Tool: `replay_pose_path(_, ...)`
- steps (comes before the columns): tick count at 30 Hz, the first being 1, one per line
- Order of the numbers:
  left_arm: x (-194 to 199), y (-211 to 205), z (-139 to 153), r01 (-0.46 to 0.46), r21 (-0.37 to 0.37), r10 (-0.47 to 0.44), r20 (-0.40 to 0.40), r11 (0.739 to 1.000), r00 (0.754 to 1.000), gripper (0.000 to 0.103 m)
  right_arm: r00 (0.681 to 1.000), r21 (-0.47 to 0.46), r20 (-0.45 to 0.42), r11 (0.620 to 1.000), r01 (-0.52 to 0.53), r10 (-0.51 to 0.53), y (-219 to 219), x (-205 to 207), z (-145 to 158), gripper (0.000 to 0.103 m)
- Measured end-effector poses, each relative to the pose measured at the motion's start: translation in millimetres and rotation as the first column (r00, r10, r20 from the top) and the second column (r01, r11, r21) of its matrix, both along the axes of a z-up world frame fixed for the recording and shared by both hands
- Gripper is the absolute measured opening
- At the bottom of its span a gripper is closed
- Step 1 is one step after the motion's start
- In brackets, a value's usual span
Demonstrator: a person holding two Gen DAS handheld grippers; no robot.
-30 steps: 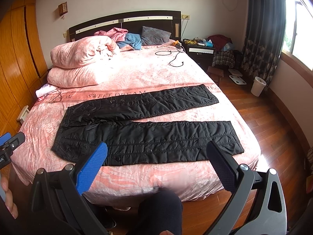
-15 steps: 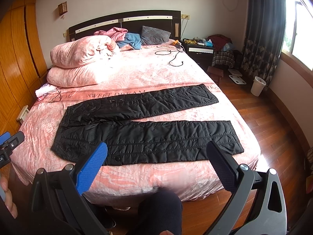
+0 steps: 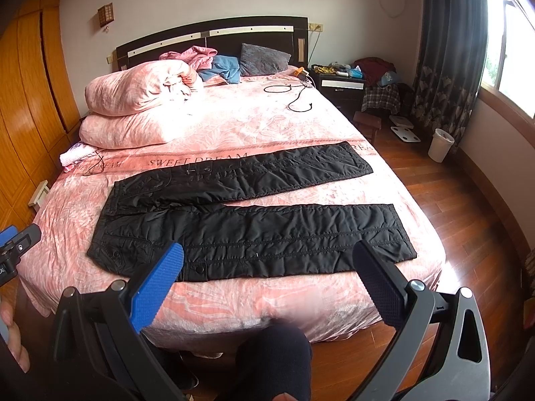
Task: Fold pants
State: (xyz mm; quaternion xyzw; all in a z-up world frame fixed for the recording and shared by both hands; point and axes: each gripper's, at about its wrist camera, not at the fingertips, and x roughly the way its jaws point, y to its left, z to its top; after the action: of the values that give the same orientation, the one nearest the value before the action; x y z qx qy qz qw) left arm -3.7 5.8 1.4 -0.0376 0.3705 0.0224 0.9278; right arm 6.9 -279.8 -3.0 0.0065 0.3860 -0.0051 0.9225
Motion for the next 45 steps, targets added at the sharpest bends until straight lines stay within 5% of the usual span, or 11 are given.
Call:
replay_pose_path(16,4,5,-8,0.021,-0.050,-0.022,-0.026,0.999,0.999,0.099,1.000,-0.009,-0.006,1.000,0.005,-0.005,-1,0,-3,0.101)
replay_pose_path(21,39,37,-69,0.041,-0.242,-0.092,-0.204,0.969,0.975,0.099,1.000,-0.063,-0.023,0.998,0.016,-0.017,-11,12,-29,0.101)
replay_pose_path(27,76,112,-159,-0.104,-0.256,0.003,-0.367,0.961,0.930,0.099,0.996,-0.058,-0.093,0.998,-0.013,0.007,-30,44,-82,0.101)
replay_pose_path(30,89,163,-197,-0.219,-0.279,0.091,-0.408,0.935,0.908,0.099,0.990,0.042,-0.136,0.999,-0.022,0.028,-47,61,-109,0.101)
replay_pose_path(32,104,191,-222,-0.283,-0.264,0.124,-0.493,0.922,0.861,0.099,0.986,0.103,-0.161,0.994,-0.033,0.049,-56,72,-127,0.101)
replay_pose_path(34,114,215,-238,-0.312,-0.326,0.125,-0.487,0.892,0.865,0.099,0.976,0.178,-0.208,0.984,-0.021,0.058,-68,84,-145,0.101)
replay_pose_path(36,125,234,-255,-0.374,-0.298,0.195,-0.490,0.878,0.850,0.099,0.969,0.270,-0.237,0.963,0.004,0.062,-79,92,-162,0.100)
replay_pose_path(39,142,254,-288,-0.424,-0.359,0.201,-0.518,0.832,0.832,0.092,0.953,0.335,-0.297,0.941,0.039,0.066,-93,103,-189,0.100)
replay_pose_path(40,147,260,-302,-0.459,-0.368,0.204,-0.557,0.808,0.805,0.080,0.950,0.351,-0.307,0.935,0.052,0.062,-98,105,-197,0.100)
replay_pose_path(43,154,271,-331,-0.525,-0.467,0.173,-0.608,0.711,0.775,0.071,0.946,0.391,-0.320,0.916,0.088,0.045,-111,105,-213,0.100)
replay_pose_path(45,161,270,-338,-0.526,-0.456,0.173,-0.615,0.718,0.769,0.072,0.943,0.395,-0.332,0.913,0.106,0.034,-117,106,-221,0.100)
